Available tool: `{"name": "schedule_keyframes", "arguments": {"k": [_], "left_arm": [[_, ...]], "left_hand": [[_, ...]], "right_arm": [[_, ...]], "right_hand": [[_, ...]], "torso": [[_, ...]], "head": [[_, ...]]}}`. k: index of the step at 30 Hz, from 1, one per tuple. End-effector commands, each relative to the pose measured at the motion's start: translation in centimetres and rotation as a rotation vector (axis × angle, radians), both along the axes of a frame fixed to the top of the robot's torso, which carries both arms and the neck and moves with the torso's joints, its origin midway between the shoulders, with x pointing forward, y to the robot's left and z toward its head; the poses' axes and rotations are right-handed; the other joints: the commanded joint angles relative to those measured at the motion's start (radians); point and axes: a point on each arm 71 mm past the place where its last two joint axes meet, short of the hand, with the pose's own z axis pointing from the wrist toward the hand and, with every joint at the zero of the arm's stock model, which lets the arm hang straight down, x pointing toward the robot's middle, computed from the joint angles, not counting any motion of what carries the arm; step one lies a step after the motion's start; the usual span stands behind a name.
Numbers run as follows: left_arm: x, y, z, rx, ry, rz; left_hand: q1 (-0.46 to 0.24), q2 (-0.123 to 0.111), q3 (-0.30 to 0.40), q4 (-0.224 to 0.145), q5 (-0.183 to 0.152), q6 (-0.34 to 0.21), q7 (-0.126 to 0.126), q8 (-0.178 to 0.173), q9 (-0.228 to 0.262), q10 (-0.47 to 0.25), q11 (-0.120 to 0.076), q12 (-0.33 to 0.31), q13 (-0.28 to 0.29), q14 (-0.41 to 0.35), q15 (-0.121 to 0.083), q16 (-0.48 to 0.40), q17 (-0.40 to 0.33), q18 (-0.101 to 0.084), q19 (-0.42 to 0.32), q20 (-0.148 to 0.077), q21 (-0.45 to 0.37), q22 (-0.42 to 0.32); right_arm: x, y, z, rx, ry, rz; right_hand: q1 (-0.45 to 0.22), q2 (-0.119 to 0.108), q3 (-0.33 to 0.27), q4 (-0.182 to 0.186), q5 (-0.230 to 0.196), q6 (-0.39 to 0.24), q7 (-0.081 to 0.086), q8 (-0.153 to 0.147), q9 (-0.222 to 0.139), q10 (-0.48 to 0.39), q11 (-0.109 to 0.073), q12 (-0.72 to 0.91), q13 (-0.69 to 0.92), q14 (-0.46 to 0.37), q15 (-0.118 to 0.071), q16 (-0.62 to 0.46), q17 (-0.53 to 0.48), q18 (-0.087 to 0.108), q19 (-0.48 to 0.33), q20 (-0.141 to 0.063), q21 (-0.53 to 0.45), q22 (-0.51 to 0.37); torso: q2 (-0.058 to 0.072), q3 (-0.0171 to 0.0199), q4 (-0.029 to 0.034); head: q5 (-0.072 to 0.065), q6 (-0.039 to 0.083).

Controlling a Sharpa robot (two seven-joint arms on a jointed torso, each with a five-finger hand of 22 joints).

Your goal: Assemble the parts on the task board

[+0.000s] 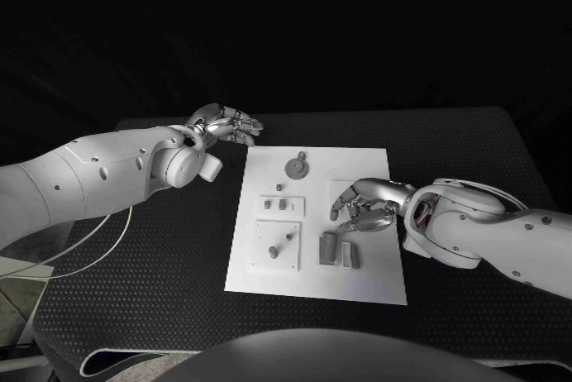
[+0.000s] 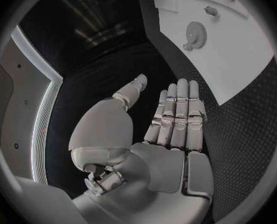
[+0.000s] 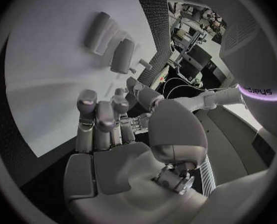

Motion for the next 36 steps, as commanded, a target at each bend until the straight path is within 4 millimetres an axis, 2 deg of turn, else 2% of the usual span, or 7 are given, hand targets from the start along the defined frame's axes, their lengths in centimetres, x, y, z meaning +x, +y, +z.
{"name": "schedule_keyframes", "arguments": {"k": [1,9,18,24,29,36], "left_arm": [[0.0,-0.2,0.1,-0.006,0.0,-0.018],[0.0,-0.2,0.0,-0.006,0.001,-0.019],[0.0,-0.2,0.0,-0.006,0.004,-0.02],[0.0,-0.3,0.0,-0.006,0.007,-0.024],[0.0,-0.2,0.0,-0.006,0.008,-0.023],[0.0,-0.3,0.0,-0.006,0.009,-0.024]], "left_hand": [[-0.009,0.001,-0.002,0.006,0.003,-0.006,-0.001,0.002,-0.002,-0.003,0.001,-0.002,-0.001,0.006,0.002,-0.005,0.001,0.007,-0.003,0.006,0.005,-0.001],[-0.011,0.004,-0.001,0.011,0.003,-0.009,0.0,0.001,-0.002,-0.004,0.002,-0.002,-0.002,0.006,0.002,-0.007,0.003,0.006,-0.003,0.007,0.005,-0.002],[-0.012,0.007,0.0,0.014,0.003,-0.011,0.001,0.0,-0.003,-0.005,0.002,-0.002,-0.003,0.006,0.002,-0.008,0.005,0.007,-0.004,0.007,0.005,-0.002],[-0.009,0.005,0.002,0.016,0.003,-0.017,0.003,-0.002,-0.004,-0.007,0.003,-0.002,-0.004,0.006,0.002,-0.01,0.007,0.006,-0.004,0.007,0.005,-0.003],[-0.01,0.005,0.002,0.018,0.003,-0.019,0.004,-0.003,-0.004,-0.008,0.003,-0.002,-0.004,0.006,0.002,-0.012,0.008,0.006,-0.005,0.007,0.005,-0.003],[-0.012,0.005,0.002,0.023,0.003,-0.023,0.006,-0.004,-0.005,-0.01,0.004,-0.002,-0.005,0.006,0.003,-0.013,0.01,0.006,-0.005,0.007,0.005,-0.004]], "right_arm": [[-0.3,0.3,-0.4,-0.04,-0.009,0.061],[-0.5,0.4,-1.1,-0.074,0.029,0.07],[-0.7,1.0,-1.7,-0.077,0.058,0.09],[-0.5,1.2,-2.2,-0.096,0.077,0.093],[-0.7,1.2,-2.6,-0.121,0.104,0.11],[-0.7,1.5,-3.0,-0.13,0.121,0.125]], "right_hand": [[0.006,0.002,-0.005,0.0,-0.004,-0.037,0.034,-0.005,-0.002,-0.007,0.005,0.001,-0.002,-0.008,0.0,-0.005,-0.002,0.068,-0.008,0.001,-0.003,0.012],[-0.02,0.001,-0.016,0.016,-0.003,-0.038,0.041,-0.006,-0.012,-0.016,0.011,-0.001,-0.004,-0.02,0.006,-0.01,-0.011,0.068,-0.015,0.008,-0.007,0.011],[-0.038,-0.004,-0.018,0.037,-0.004,-0.036,0.051,-0.006,-0.021,-0.022,0.021,0.001,-0.005,-0.024,0.015,-0.009,-0.011,0.068,-0.017,0.011,-0.009,0.01],[-0.053,0.006,-0.015,0.061,-0.004,-0.042,0.054,-0.009,-0.031,-0.029,0.024,0.002,-0.006,-0.029,0.018,-0.009,-0.01,0.068,-0.02,0.014,-0.011,0.01],[-0.055,0.007,-0.015,0.066,-0.004,-0.041,0.054,-0.008,-0.033,-0.032,0.024,0.003,-0.006,-0.031,0.019,-0.009,-0.01,0.068,-0.022,0.014,-0.012,0.01],[-0.061,0.018,-0.014,0.076,-0.004,-0.041,0.056,-0.008,-0.038,-0.037,0.026,0.005,-0.006,-0.035,0.02,-0.008,-0.009,0.068,-0.026,0.016,-0.012,0.012]], "torso": [[0.0,-0.0002,0.0004],[0.0,-0.0013,0.0004],[0.0,-0.0007,0.0005],[0.0,-0.0009,0.0],[0.0,-0.0009,0.0017],[0.0,-0.0011,-0.0003]], "head": [[0.0,0.0],[0.0,0.0],[0.001,0.0],[0.001,0.0],[0.001,0.0],[0.0,0.0]]}}
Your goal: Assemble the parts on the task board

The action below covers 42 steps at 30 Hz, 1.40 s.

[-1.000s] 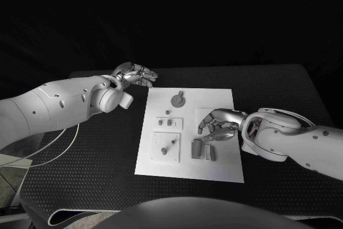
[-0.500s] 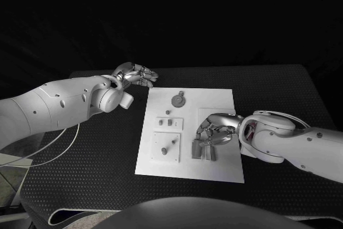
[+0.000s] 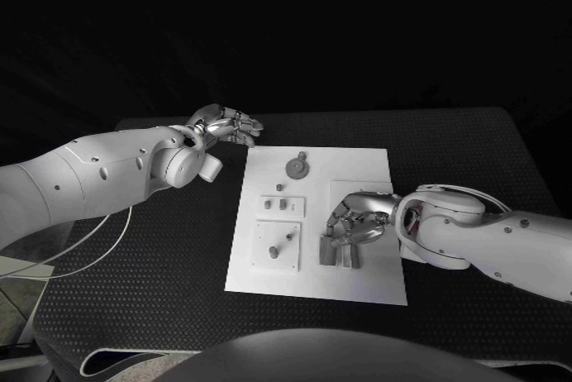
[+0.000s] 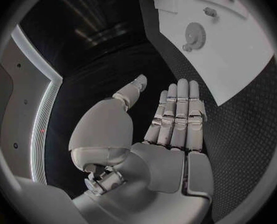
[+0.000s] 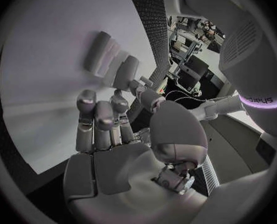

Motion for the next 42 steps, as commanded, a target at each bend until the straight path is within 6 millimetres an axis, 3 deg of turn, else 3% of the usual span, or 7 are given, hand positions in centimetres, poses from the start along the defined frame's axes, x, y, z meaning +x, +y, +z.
{"name": "schedule_keyframes", "arguments": {"k": [1,7,16,25,31,35,42], "left_arm": [[0.0,-0.3,0.0,-0.007,0.001,-0.022],[0.0,-0.3,0.0,-0.006,0.005,-0.021],[0.0,-0.4,0.0,-0.007,0.005,-0.024],[0.0,-0.3,0.0,-0.005,0.006,-0.021],[0.0,-0.4,0.0,-0.006,0.006,-0.024],[0.0,-0.3,0.0,-0.006,0.007,-0.023],[0.0,-0.3,0.0,-0.006,0.009,-0.025]], "left_hand": [[-0.009,0.001,0.0,0.009,0.003,-0.007,0.001,-0.004,-0.001,-0.007,0.0,-0.002,-0.001,0.006,0.003,-0.006,0.002,0.006,-0.002,0.004,0.005,-0.002],[-0.015,0.007,0.001,0.021,0.003,-0.01,0.002,-0.004,-0.002,-0.008,0.001,-0.002,-0.002,0.007,0.003,-0.009,0.005,0.006,-0.002,0.004,0.004,-0.003],[-0.016,0.007,0.002,0.024,0.003,-0.012,0.003,-0.005,-0.002,-0.009,0.001,-0.002,-0.003,0.006,0.003,-0.01,0.006,0.006,-0.003,0.004,0.004,-0.003],[-0.015,0.007,0.002,0.025,0.003,-0.013,0.003,-0.005,-0.002,-0.01,0.001,-0.002,-0.003,0.006,0.003,-0.011,0.007,0.006,-0.004,0.004,0.004,-0.003],[-0.015,0.007,0.002,0.025,0.003,-0.013,0.003,-0.005,-0.002,-0.01,0.001,-0.002,-0.003,0.006,0.003,-0.011,0.007,0.006,-0.004,0.004,0.004,-0.004],[-0.015,0.007,0.002,0.026,0.003,-0.013,0.003,-0.005,-0.002,-0.01,0.001,-0.002,-0.003,0.006,0.003,-0.012,0.007,0.006,-0.004,0.004,0.004,-0.004],[-0.016,0.006,0.002,0.027,0.003,-0.014,0.003,-0.005,-0.002,-0.01,0.002,-0.002,-0.003,0.006,0.003,-0.012,0.008,0.006,-0.004,0.004,0.004,-0.004]], "right_arm": [[-0.5,0.2,-0.8,-0.034,0.043,0.039],[-0.2,0.4,-1.1,-0.027,0.036,0.031],[0.0,0.8,-1.2,-0.019,0.014,0.03],[0.3,0.4,-1.0,0.001,-0.021,0.004],[0.4,0.7,0.0,0.1,-0.11,-0.033],[0.5,0.4,0.4,0.131,-0.147,-0.072],[0.4,-0.4,0.9,0.155,-0.186,-0.127]], "right_hand": [[-0.008,0.011,0.001,0.011,-0.004,-0.027,0.032,-0.001,-0.004,-0.01,0.001,0.006,-0.001,-0.008,0.001,-0.003,0.002,0.068,-0.011,0.0,-0.005,0.012],[-0.011,0.033,0.004,0.021,-0.004,-0.034,0.032,-0.005,-0.011,-0.015,0.001,0.008,-0.001,-0.011,0.001,-0.002,0.002,0.068,-0.014,0.001,-0.004,0.014],[0.001,0.09,0.016,0.01,-0.004,-0.034,0.032,-0.001,-0.018,-0.019,0.002,0.015,-0.001,-0.014,0.001,0.002,0.004,0.068,-0.019,0.001,0.0,0.017],[-0.001,0.09,0.013,0.0,-0.004,-0.023,0.033,0.006,-0.019,-0.019,0.002,0.018,-0.002,-0.014,0.002,0.004,0.004,0.068,-0.02,0.002,0.003,0.018],[-0.005,0.057,0.007,-0.01,-0.004,-0.02,0.033,0.009,-0.023,-0.016,0.002,0.022,-0.003,-0.01,0.002,0.007,0.004,0.068,-0.016,0.001,0.007,0.017],[-0.022,0.0,-0.008,-0.004,-0.004,-0.019,0.033,0.011,-0.027,-0.011,0.002,0.025,-0.006,-0.004,0.001,0.009,0.004,0.068,-0.008,0.0,0.01,0.015],[-0.085,-0.069,-0.067,0.021,-0.004,-0.02,0.031,0.014,-0.032,-0.012,0.0,0.027,-0.01,0.0,0.0,0.009,0.003,0.068,-0.003,-0.004,0.008,0.011]], "torso": [[0.0,0.0,-0.0005],[0.0,0.0,0.0003],[0.0,-0.0005,-0.0002],[0.0,-0.0008,-0.0003],[0.0,-0.0002,0.0],[0.0,-0.0003,-0.0001],[0.0,-0.0014,-0.0012]], "head": [[0.0,0.0],[-0.002,0.0],[-0.002,0.0],[-0.002,0.0],[-0.002,0.0],[-0.003,0.0],[-0.002,0.0]]}}
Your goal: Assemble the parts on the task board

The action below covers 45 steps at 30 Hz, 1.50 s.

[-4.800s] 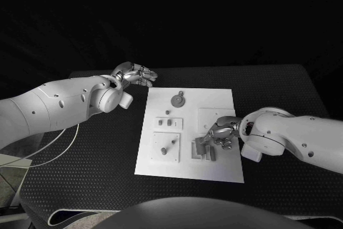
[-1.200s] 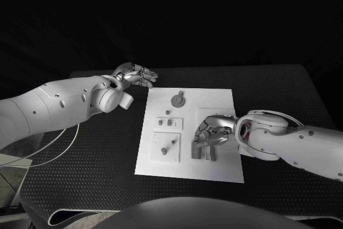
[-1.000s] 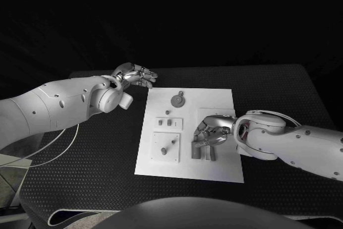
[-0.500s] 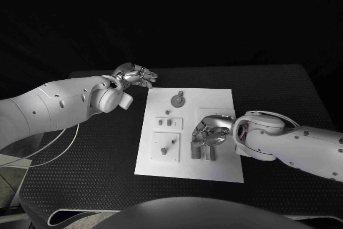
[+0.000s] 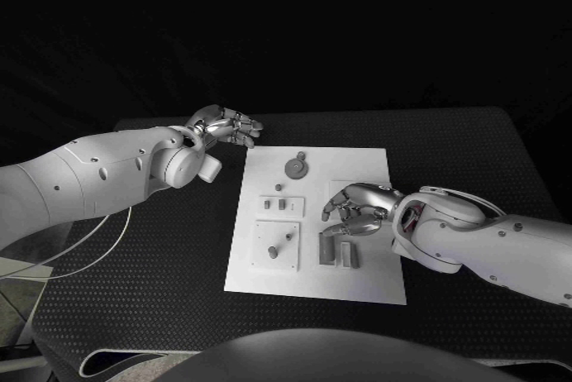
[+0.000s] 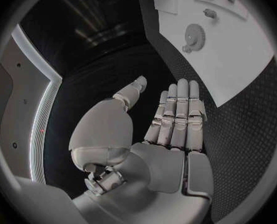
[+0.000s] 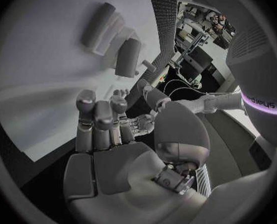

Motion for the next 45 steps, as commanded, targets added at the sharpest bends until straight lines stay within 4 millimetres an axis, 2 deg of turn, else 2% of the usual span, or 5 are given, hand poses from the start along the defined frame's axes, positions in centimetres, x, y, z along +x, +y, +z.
{"name": "schedule_keyframes", "arguments": {"k": [1,11,15,33,45], "left_arm": [[0.0,-0.3,0.0,-0.006,0.001,-0.019],[-0.1,-0.2,0.0,-0.006,0.003,-0.019],[-0.1,-0.2,0.0,-0.005,0.004,-0.019],[-0.1,-0.1,-0.1,-0.003,0.004,-0.02],[0.0,0.0,-0.1,0.0,0.005,-0.018]], "left_hand": [[-0.008,-0.002,0.001,0.007,0.003,-0.009,0.001,-0.005,-0.001,-0.007,-0.002,-0.002,-0.002,0.006,0.003,-0.004,0.002,0.006,-0.004,0.004,0.004,-0.001],[-0.009,-0.003,0.0,0.009,0.003,-0.01,0.001,-0.005,-0.001,-0.007,-0.002,-0.002,-0.002,0.006,0.003,-0.004,0.002,0.006,-0.005,0.004,0.004,-0.001],[-0.009,-0.003,0.0,0.009,0.003,-0.01,0.001,-0.005,-0.001,-0.007,-0.002,-0.002,-0.002,0.006,0.003,-0.005,0.003,0.006,-0.005,0.004,0.004,-0.001],[-0.009,-0.004,0.0,0.011,0.003,-0.012,0.002,-0.005,-0.001,-0.009,-0.001,-0.002,-0.002,0.006,0.003,-0.006,0.004,0.006,-0.005,0.004,0.004,-0.001],[-0.01,-0.005,-0.001,0.015,0.003,-0.016,0.003,-0.006,-0.002,-0.012,0.0,-0.003,-0.004,0.007,0.003,-0.007,0.007,0.006,-0.005,0.004,0.005,-0.002]], "right_arm": [[0.1,-0.3,0.6,0.035,-0.056,-0.053],[-0.2,-0.7,0.9,-0.006,-0.038,-0.025],[-0.6,-0.1,1.5,0.026,-0.107,0.122],[-1.2,2.5,2.4,-0.094,-0.384,0.411],[-1.3,2.8,1.0,-0.293,-0.284,0.464]], "right_hand": [[-0.015,-0.024,-0.012,0.015,0.0,-0.005,0.016,0.002,-0.002,-0.001,-0.004,0.005,-0.003,0.007,-0.001,0.005,0.0,0.069,0.009,-0.002,0.001,0.01],[-0.044,-0.065,-0.007,0.082,0.0,0.049,-0.004,0.04,0.012,0.001,-0.023,0.006,-0.009,0.012,-0.02,0.003,-0.002,0.069,0.016,-0.013,-0.005,0.005],[0.098,-0.039,0.022,-0.028,-0.001,0.008,-0.002,0.024,0.009,-0.035,-0.018,-0.009,-0.01,-0.021,-0.011,-0.016,-0.01,0.068,-0.012,-0.02,-0.019,0.004],[0.408,-0.071,0.042,-0.089,0.0,-0.069,-0.057,0.034,0.02,-0.209,-0.039,-0.065,-0.07,-0.201,-0.014,-0.1,-0.055,0.053,-0.177,0.085,-0.134,-0.025],[0.442,-0.052,0.091,-0.088,0.0,-0.095,-0.098,0.062,0.029,-0.389,0.026,0.018,-0.087,-0.38,0.05,-0.025,-0.045,0.069,-0.242,0.141,-0.161,-0.02]], "torso": [[0.0,-0.0005,-0.0005],[0.0,-0.0005,-0.0004],[0.0,0.0002,0.0001],[0.0,0.002,0.0],[-0.001,0.003,-0.0007]], "head": [[0.0,0.0],[0.0,0.0],[0.002,0.0],[0.005,0.0],[0.01,0.0]]}}
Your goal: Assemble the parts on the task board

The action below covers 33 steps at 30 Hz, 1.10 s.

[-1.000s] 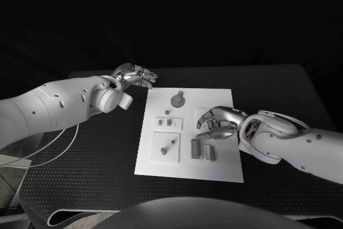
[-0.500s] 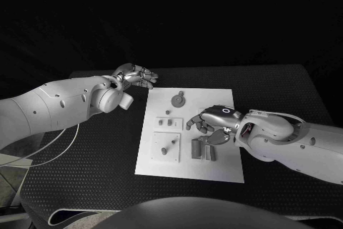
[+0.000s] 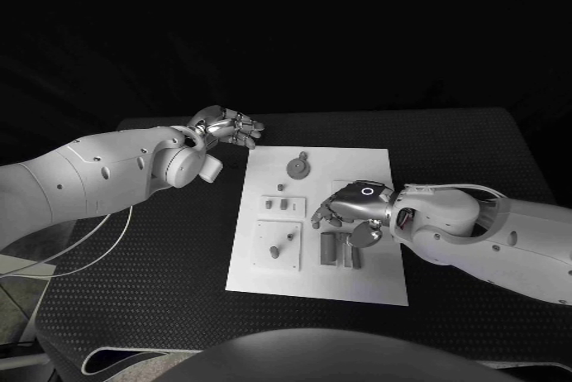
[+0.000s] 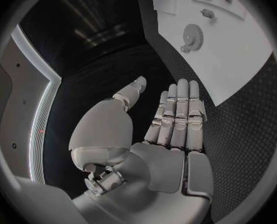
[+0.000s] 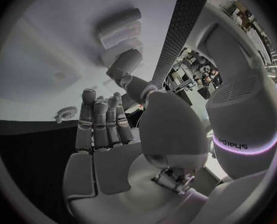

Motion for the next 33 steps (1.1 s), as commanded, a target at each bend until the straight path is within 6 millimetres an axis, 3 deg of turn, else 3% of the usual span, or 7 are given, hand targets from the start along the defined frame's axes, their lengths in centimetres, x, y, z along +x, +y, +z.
{"name": "schedule_keyframes", "arguments": {"k": [1,17,33], "left_arm": [[0.0,-0.3,0.0,-0.005,-0.001,-0.021],[0.0,-0.2,-0.1,-0.005,0.005,-0.026],[-0.1,-0.2,-0.2,-0.004,0.009,-0.029]], "left_hand": [[-0.007,-0.001,0.002,0.007,0.003,-0.008,-0.002,-0.006,-0.001,-0.006,0.0,-0.003,-0.001,0.007,0.003,-0.003,0.001,0.006,-0.005,0.004,0.005,-0.001],[-0.008,-0.001,0.002,0.01,0.003,-0.01,-0.001,-0.007,-0.001,-0.007,0.001,-0.003,-0.002,0.008,0.003,-0.005,0.003,0.006,-0.005,0.004,0.005,-0.001],[-0.009,-0.001,0.001,0.012,0.003,-0.012,0.0,-0.007,-0.001,-0.009,0.001,-0.003,-0.002,0.008,0.003,-0.006,0.004,0.006,-0.005,0.004,0.005,-0.002]], "right_arm": [[-0.4,0.2,-0.4,-0.091,-0.002,0.025],[-0.9,1.0,-0.7,-0.127,-0.002,0.041],[-1.2,1.4,-2.1,-0.177,-0.002,0.046]], "right_hand": [[0.017,0.001,0.029,0.001,0.0,0.008,-0.001,0.006,0.002,-0.013,0.002,0.017,-0.009,-0.011,0.002,0.014,-0.006,-0.001,0.001,0.012,0.0,0.002],[0.015,-0.012,0.077,0.001,0.0,-0.013,-0.022,0.012,-0.003,-0.053,0.011,0.079,-0.048,-0.047,0.014,0.061,-0.034,-0.001,-0.009,0.017,0.008,0.016],[0.011,-0.013,0.083,0.002,0.0,-0.034,-0.028,0.009,-0.009,-0.077,0.019,0.109,-0.069,-0.068,0.021,0.082,-0.05,-0.001,-0.02,0.022,0.005,0.018]], "torso": [[0.0,0.0012,-0.0013],[0.001,-0.0015,0.0003],[0.001,-0.001,0.0005]], "head": [[0.002,0.0],[0.003,0.0],[0.004,0.0]]}}
